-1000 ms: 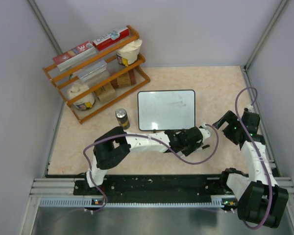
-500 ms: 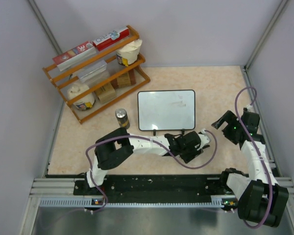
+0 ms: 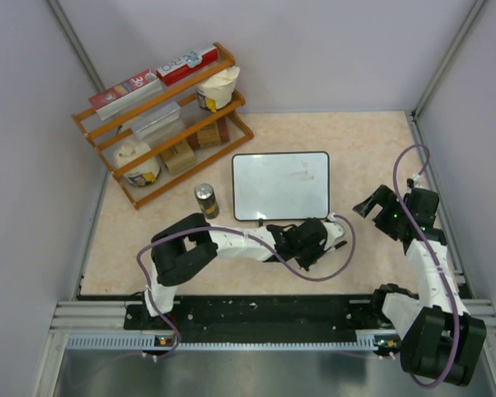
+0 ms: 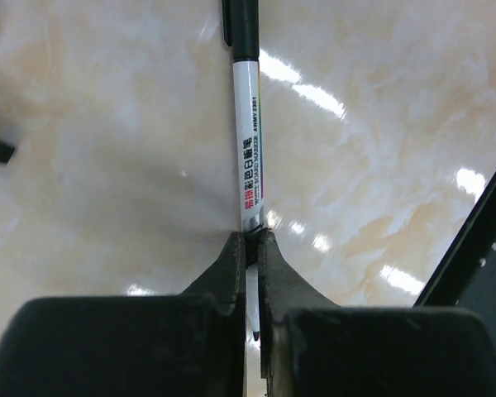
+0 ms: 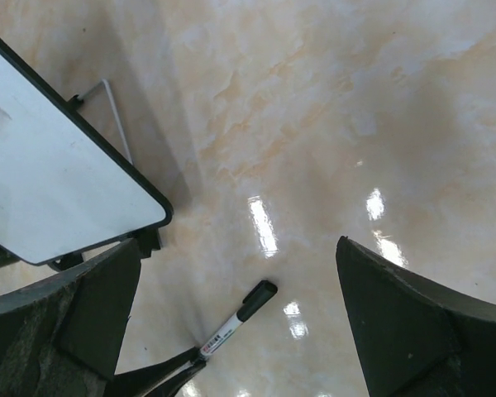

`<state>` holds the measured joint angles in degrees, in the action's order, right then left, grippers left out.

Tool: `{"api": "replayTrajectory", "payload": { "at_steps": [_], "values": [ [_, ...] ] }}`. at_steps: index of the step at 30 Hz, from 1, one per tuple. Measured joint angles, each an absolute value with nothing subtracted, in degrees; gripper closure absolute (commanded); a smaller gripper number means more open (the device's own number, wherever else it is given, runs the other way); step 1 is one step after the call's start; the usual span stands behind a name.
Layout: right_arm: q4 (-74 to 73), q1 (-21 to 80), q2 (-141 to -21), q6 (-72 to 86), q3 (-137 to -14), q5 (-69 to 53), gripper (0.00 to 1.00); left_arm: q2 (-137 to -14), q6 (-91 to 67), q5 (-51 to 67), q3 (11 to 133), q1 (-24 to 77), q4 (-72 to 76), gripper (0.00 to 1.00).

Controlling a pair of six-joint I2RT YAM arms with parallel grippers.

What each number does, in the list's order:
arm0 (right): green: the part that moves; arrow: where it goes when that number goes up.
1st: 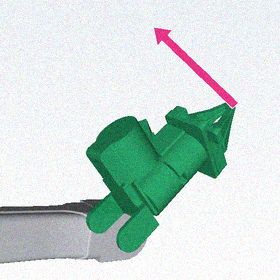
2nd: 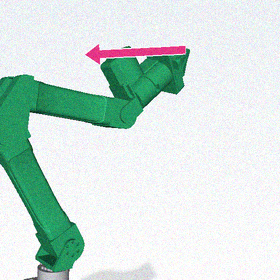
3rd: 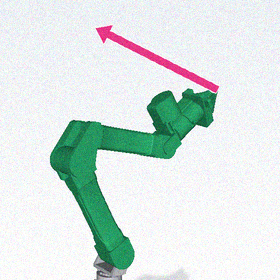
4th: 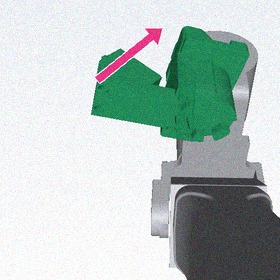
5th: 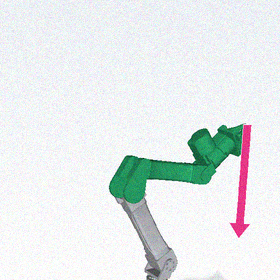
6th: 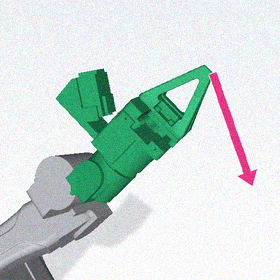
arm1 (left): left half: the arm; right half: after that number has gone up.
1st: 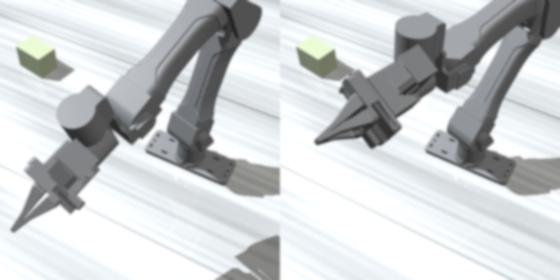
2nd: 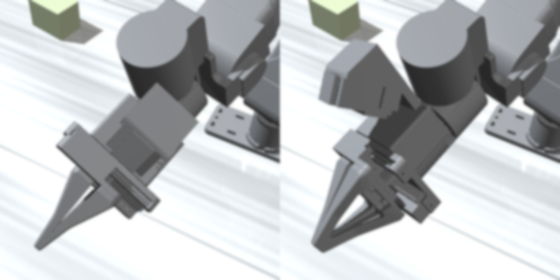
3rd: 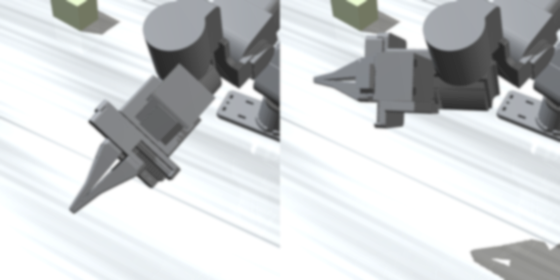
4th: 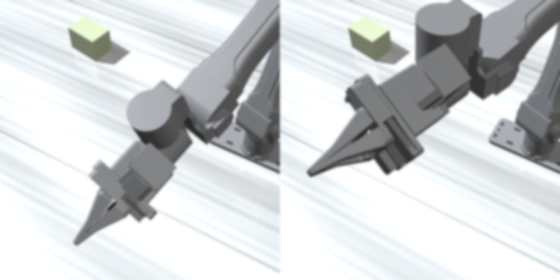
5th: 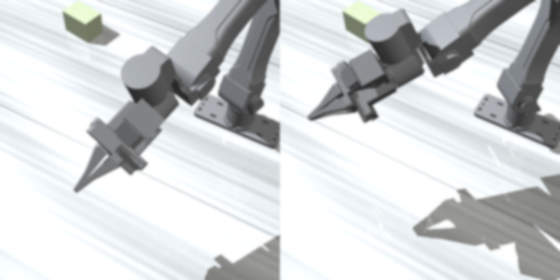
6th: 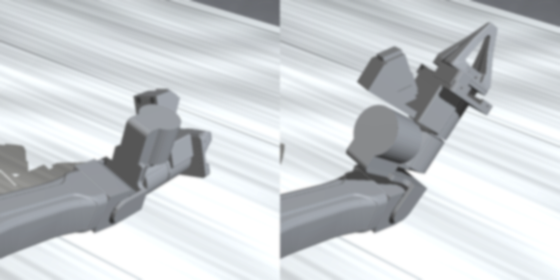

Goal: Write a sentence on the whiteboard
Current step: Pick up the whiteboard marker from the center of the board, then pass from the left arm to the right

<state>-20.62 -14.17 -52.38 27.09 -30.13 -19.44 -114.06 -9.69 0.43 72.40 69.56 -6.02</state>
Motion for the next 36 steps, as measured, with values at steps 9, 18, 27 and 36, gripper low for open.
{"api": "replayTrajectory", "payload": {
  "at_steps": [9, 18, 27, 36],
  "values": [
    [-21.91, -14.17, -53.87, 27.66, -36.12, -26.46, 0.01, -100.12, -13.65, 8.25, 64.62, 60.58, -7.73, 1.00],
    [-19.18, -6.42, -47.46, 30.72, -45.82, -37.45, 0.01, -81.10, -16.99, 18.98, 63.77, 47.75, -7.97, 1.00],
    [-4.54, 12.47, -51.03, 40.29, -46.15, -44.75, 0.19, -72.10, -19.14, 26.59, 62.76, 41.69, -10.55, 1.00],
    [8.73, 20.05, -57.91, 47.37, -44.66, -46.00, 0.38, -70.78, -21.93, 33.85, 61.60, 41.65, -7.79, 1.00]
  ]
}}
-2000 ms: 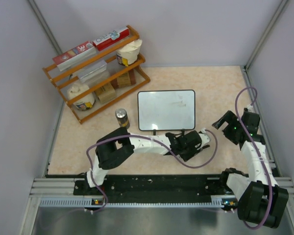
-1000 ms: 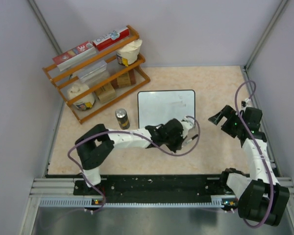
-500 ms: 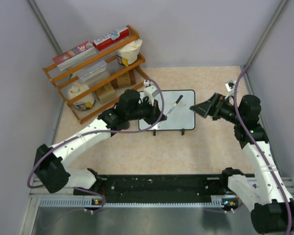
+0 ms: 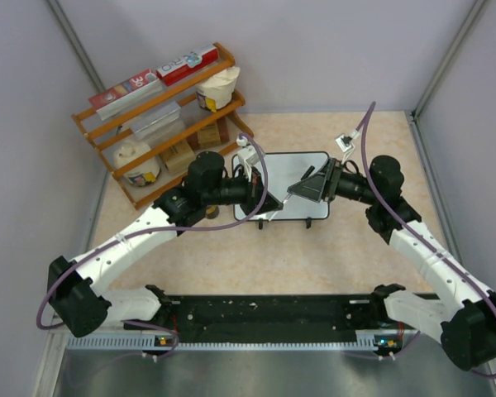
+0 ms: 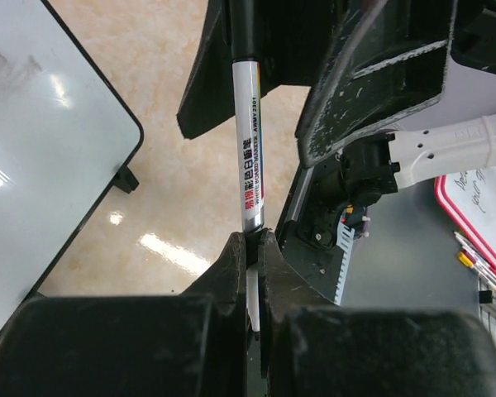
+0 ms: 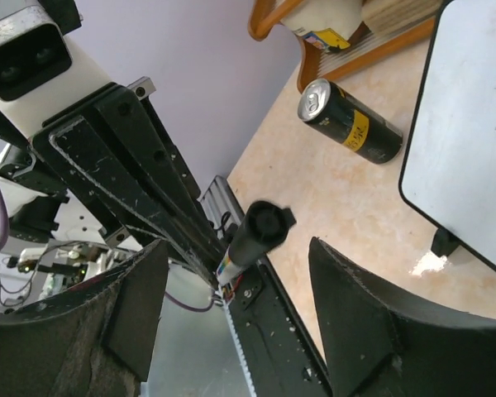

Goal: Write a sentence on the whiteboard
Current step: Pass from the left arm to the right

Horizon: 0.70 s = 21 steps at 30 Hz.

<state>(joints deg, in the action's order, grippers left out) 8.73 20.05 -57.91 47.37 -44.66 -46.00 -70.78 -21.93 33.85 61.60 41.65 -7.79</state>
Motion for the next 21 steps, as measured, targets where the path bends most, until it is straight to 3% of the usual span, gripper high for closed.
{"api": "replayTrajectory", "payload": {
  "at_steps": [2, 5, 8, 9, 10, 11, 13, 14, 15, 18, 20, 21],
  "values": [
    [10.39, 20.95, -59.16, 48.31, -44.66, -46.04, 0.42, -70.85, -22.63, 34.81, 61.43, 41.65, -7.35, 1.00],
    [12.10, 22.09, -60.12, 49.23, -44.66, -46.39, 0.61, -70.87, -23.07, 35.44, 61.21, 41.65, -6.66, 1.00],
    [13.56, 23.18, -60.64, 49.80, -44.60, -46.85, 0.94, -70.87, -23.35, 35.55, 60.80, 41.65, -6.09, 1.00],
    [13.82, 23.44, -60.64, 49.71, -44.58, -46.89, 1.00, -70.87, -23.44, 35.68, 60.62, 41.65, -6.00, 1.00],
    [14.09, 23.62, -60.66, 49.87, -44.45, -46.87, 1.00, -70.85, -23.49, 36.14, 60.51, 41.65, -5.96, 0.99],
    [14.15, 23.62, -60.64, 50.13, -44.10, -46.83, 1.00, -70.81, -23.51, 36.29, 60.47, 41.67, -6.02, 0.91],
    [14.48, 23.64, -60.47, 50.33, -43.33, -46.54, 1.00, -70.76, -23.53, 36.40, 60.16, 41.67, -6.17, 0.68],
    [14.57, 23.73, -60.14, 50.48, -42.89, -46.26, 1.00, -70.76, -23.46, 36.40, 59.96, 41.67, -6.17, 0.49],
    [14.52, 23.83, -59.79, 50.57, -42.59, -46.04, 1.00, -70.76, -23.24, 36.42, 59.83, 41.67, -6.17, 0.44],
    [14.17, 24.16, -57.71, 50.59, -41.17, -44.60, 1.00, -70.78, -23.68, 36.67, 59.77, 41.67, -5.98, 0.38],
    [13.80, 24.25, -56.38, 50.63, -40.69, -43.38, 1.00, -71.05, -23.90, 37.15, 59.77, 41.67, -5.65, 0.38],
    [13.87, 24.25, -55.83, 50.61, -40.58, -42.76, 1.00, -71.26, -23.92, 37.43, 59.77, 41.67, -5.45, 0.42]
  ]
}}
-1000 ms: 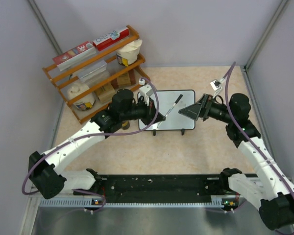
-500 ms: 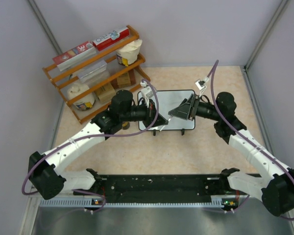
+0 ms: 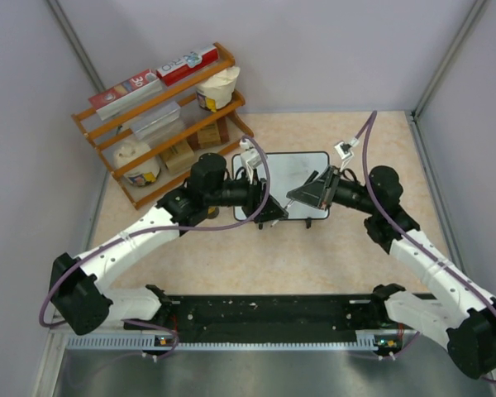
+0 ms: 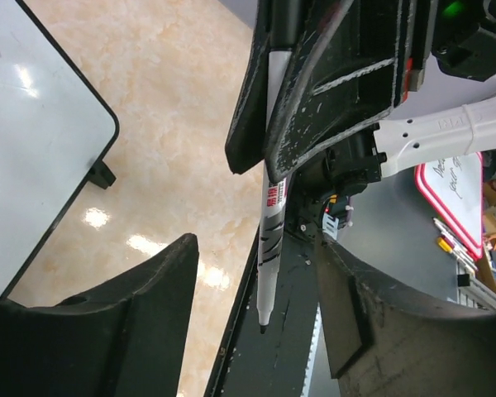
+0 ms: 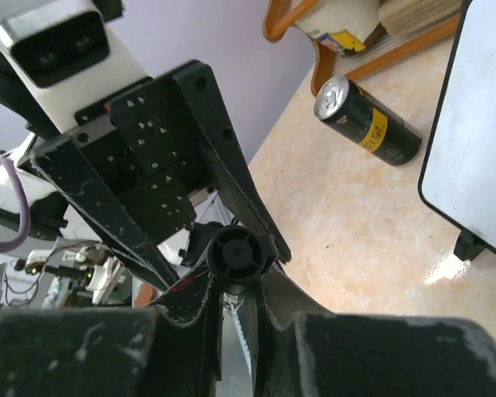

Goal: Write a sentence on the whiteboard
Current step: Pass from the left arm to the right, then pass from the right arm to the left

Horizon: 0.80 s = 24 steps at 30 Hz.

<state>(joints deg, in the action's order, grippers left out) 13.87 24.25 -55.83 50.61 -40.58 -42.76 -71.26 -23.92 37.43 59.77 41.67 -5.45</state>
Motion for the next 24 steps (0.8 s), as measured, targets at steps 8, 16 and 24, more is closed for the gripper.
{"api": "replayTrajectory", "payload": {
  "at_steps": [8, 16, 24],
  "values": [
    [12.60, 24.21, -54.06, 50.41, -40.47, -39.09, 0.68, -73.65, -23.62, 40.42, 59.79, 42.19, -3.68, 1.00],
    [4.32, 24.34, -53.47, 44.29, -43.24, -40.47, 0.04, -73.47, -21.78, 40.73, 59.79, 42.13, -5.54, 1.00],
    [-0.34, 23.49, -51.03, 39.86, -47.05, -44.97, 0.32, -71.81, -18.57, 42.57, 60.23, 42.13, -10.17, 1.00]
  ]
}}
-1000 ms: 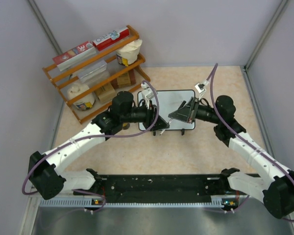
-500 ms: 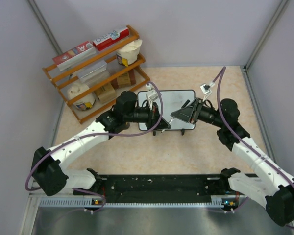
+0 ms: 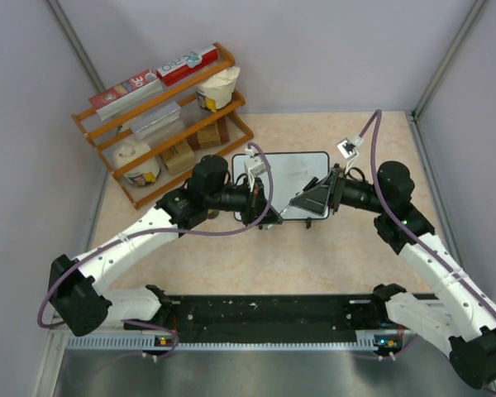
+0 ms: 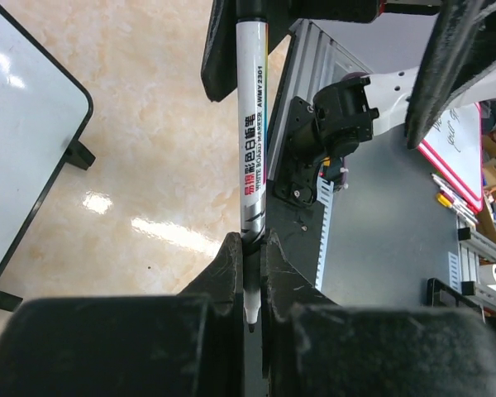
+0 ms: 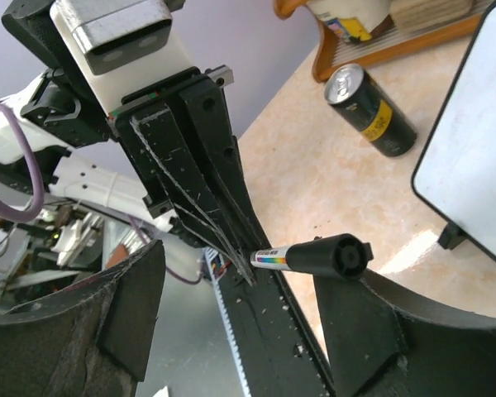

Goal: Write a sentence on the whiteboard
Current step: Pass from the right arm to the left, then pass from the left arm to the right

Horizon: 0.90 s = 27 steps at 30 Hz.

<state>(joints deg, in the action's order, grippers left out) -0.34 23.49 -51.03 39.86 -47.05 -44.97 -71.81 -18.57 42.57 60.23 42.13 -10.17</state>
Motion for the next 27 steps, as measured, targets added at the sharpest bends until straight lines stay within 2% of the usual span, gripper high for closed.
{"api": "replayTrajectory", "payload": {
  "at_steps": [4, 7, 8, 10, 17, 18, 19, 21, 23, 25, 27],
  "values": [
    [1.41, 23.46, -52.29, 41.23, -46.92, -48.27, 0.33, -70.63, -18.00, 42.81, 60.23, 42.13, -10.37, 1.00],
    [3.18, 23.46, -53.49, 42.35, -46.87, -50.48, 0.44, -70.63, -17.91, 43.13, 60.23, 42.13, -10.41, 1.00],
    [3.51, 23.46, -53.74, 42.52, -46.85, -50.76, 0.58, -70.65, -17.91, 43.38, 60.23, 42.13, -10.48, 1.00],
    [4.01, 23.51, -54.17, 42.87, -46.85, -51.11, 0.62, -70.65, -17.91, 44.01, 60.23, 42.13, -10.41, 1.00],
    [5.15, 24.49, -56.03, 43.75, -46.15, -51.72, 0.62, -70.65, -17.96, 44.34, 60.23, 42.15, -10.33, 1.00],
    [5.04, 24.60, -56.03, 43.72, -46.02, -51.90, 0.61, -70.67, -17.98, 44.34, 60.23, 42.15, -10.33, 1.00],
    [5.04, 24.60, -56.03, 43.70, -46.00, -52.01, 0.54, -70.67, -17.96, 44.34, 60.23, 42.15, -10.35, 1.00],
    [4.89, 24.62, -56.05, 43.42, -46.00, -52.31, 0.51, -70.67, -17.96, 44.31, 60.23, 42.15, -10.33, 1.00],
    [4.29, 24.64, -56.05, 42.52, -46.00, -52.66, 0.54, -70.76, -17.96, 44.27, 60.23, 42.13, -10.33, 1.00],
    [2.15, 24.64, -56.05, 40.99, -46.02, -52.66, 0.65, -70.85, -17.91, 44.14, 60.23, 42.15, -10.39, 1.00],
    [1.34, 24.64, -56.05, 40.27, -46.02, -52.64, 0.71, -70.89, -17.89, 44.14, 60.23, 42.15, -10.41, 1.00]
  ]
}}
